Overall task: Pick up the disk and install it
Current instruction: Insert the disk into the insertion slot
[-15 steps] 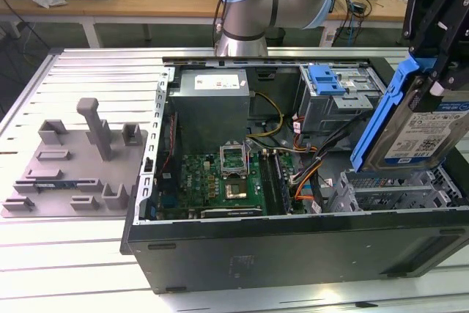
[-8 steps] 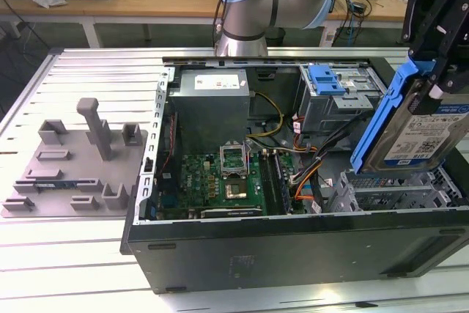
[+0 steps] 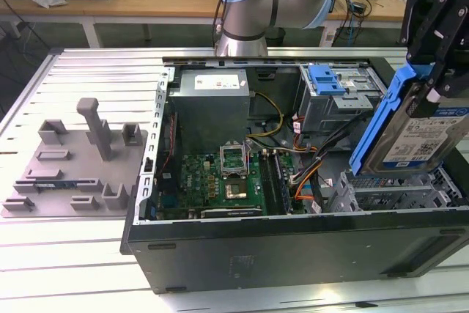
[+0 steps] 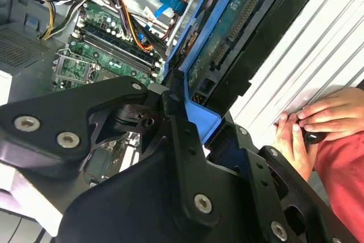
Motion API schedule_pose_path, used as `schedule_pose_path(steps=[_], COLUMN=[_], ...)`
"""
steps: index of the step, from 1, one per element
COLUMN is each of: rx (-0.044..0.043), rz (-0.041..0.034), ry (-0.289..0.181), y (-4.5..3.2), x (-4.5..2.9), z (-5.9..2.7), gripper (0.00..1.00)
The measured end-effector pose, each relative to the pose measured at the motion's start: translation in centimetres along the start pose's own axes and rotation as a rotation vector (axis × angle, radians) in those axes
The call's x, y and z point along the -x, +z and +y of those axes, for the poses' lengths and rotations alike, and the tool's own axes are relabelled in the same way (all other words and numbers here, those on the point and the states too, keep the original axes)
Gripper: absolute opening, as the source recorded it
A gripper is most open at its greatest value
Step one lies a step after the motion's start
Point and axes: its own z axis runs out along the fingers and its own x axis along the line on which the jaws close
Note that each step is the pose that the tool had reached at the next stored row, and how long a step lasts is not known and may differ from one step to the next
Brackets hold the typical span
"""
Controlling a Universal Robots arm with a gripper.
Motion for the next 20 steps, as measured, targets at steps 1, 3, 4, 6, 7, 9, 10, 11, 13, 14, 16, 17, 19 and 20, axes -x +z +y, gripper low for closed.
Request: schedule_pose_path(steps=[1, 3, 4, 6, 7, 9, 10, 11, 13, 14, 16, 17, 19, 20], rx=[0.0000, 0.0000, 0.0000, 0.0000, 0.0000, 0.0000, 0.0000, 0.0000, 0.0000, 0.0000, 0.0000, 0.0000, 0.0000, 0.0000], rz=[0.0001, 0.0001, 0.0001, 0.0001, 0.0000, 0.0001, 0.0002, 0.0001, 0.0001, 0.0001, 0.0000, 0.0001, 0.0001, 0.0001], ry=[0.000, 0.000, 0.000, 0.000, 0.000, 0.000, 0.000, 0.000, 0.000, 0.000, 0.000, 0.000, 0.000, 0.000], y=[0.03, 0.10, 0.13, 0.19, 0.21, 0.28, 0.30, 0.33, 0.40, 0.43, 0.50, 0.53, 0.58, 0.60], x=[0.00, 0.00, 0.00, 0.00, 0.00, 0.00, 0.00, 0.00, -0.01, -0.02, -0.02, -0.02, -0.03, -0.03], z=[0.00, 0.00, 0.00, 0.00, 0.00, 0.00, 0.00, -0.01, -0.02, -0.02, -0.03, -0.03, -0.04, -0.04], gripper=[0.37, 0.37, 0.37, 0.37, 0.37, 0.37, 0.37, 0.37, 0.37, 0.37, 0.37, 0.37, 0.37, 0.37])
